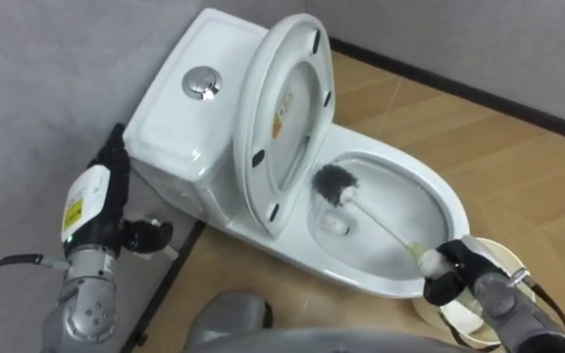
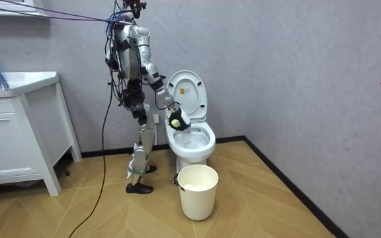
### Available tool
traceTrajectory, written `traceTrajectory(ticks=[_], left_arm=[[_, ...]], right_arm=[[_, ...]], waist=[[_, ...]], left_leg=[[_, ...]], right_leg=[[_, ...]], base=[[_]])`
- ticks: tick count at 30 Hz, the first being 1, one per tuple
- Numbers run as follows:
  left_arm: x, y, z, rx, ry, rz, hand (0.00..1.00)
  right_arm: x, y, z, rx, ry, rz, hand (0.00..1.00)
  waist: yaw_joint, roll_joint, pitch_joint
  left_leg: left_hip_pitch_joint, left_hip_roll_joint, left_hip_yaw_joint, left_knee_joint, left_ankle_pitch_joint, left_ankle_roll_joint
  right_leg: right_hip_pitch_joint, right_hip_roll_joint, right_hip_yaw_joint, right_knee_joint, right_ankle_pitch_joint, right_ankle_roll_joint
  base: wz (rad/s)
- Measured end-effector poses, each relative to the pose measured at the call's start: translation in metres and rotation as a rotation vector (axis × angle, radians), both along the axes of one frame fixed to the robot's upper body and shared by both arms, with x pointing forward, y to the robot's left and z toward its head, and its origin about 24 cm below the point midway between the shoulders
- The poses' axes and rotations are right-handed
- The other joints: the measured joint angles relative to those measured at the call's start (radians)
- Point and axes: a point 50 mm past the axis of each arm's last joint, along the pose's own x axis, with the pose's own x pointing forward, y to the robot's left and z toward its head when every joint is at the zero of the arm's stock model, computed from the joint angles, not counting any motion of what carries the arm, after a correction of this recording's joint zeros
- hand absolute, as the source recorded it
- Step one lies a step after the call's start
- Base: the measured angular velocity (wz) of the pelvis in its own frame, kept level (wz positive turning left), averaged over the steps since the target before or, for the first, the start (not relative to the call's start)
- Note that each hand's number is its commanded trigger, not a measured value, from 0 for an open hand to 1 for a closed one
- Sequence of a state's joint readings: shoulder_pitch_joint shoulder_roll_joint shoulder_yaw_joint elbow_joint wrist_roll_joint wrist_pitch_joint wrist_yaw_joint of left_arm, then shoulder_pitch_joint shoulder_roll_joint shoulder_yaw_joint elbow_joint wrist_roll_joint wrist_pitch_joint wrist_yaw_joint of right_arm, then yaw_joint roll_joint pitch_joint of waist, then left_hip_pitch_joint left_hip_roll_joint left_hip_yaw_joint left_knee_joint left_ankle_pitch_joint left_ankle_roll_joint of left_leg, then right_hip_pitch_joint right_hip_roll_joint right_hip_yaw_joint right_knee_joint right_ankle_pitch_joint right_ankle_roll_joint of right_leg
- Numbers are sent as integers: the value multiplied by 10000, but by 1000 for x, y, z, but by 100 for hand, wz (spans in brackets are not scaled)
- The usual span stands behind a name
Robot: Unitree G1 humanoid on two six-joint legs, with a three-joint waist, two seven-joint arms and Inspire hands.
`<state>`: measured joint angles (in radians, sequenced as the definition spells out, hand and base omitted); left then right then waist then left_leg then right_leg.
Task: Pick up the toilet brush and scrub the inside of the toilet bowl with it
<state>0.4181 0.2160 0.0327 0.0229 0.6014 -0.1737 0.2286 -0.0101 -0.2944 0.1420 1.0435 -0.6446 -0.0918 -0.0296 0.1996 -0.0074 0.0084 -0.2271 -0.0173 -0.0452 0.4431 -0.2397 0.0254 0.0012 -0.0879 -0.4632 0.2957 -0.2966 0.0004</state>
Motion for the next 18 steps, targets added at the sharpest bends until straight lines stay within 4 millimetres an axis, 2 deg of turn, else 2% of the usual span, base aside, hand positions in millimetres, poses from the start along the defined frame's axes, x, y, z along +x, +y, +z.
traceTrajectory(ticks=[5, 9, 14, 17, 18], left_arm=[[7, -3, 5, 198, -461, -103, 0], [8, -8, 5, 190, -610, -282, 0], [9, -15, 6, 72, -817, -586, 0], [11, -18, 6, 46, -869, -682, 0], [10, -18, 6, 141, -841, -744, 0]], right_arm=[[-6, -1, -2, -692, 488, 1124, 100], [-14, 0, -5, -1085, 875, 1803, 100], [-25, -2, -9, -1299, 1180, 1899, 100], [-32, -6, -11, -1508, 1511, 1797, 100], [-33, -9, -11, -1564, 1606, 1791, 100]], waist=[[11, -67, 19], [1, -75, 2], [-6, 1, -27], [33, 7, -21], [32, 4, 3]], left_leg=[[-49, -10, 16, -21, 1, -1], [-103, -5, 42, -71, -4, -7], [-117, -7, 36, -109, 3, -17], [-120, -3, 46, -107, 5, -20], [-129, 1, 45, -101, 6, -21]], right_leg=[[-28, 8, -30, -50, 3, 3], [-128, 12, 25, -1, 6, 1], [-164, 18, -27, 139, 5, 1], [-198, 4, -31, 142, 4, 1], [-209, -10, -36, 139, 3, 0]], base=[[0], [-3], [1], [0], [0]])
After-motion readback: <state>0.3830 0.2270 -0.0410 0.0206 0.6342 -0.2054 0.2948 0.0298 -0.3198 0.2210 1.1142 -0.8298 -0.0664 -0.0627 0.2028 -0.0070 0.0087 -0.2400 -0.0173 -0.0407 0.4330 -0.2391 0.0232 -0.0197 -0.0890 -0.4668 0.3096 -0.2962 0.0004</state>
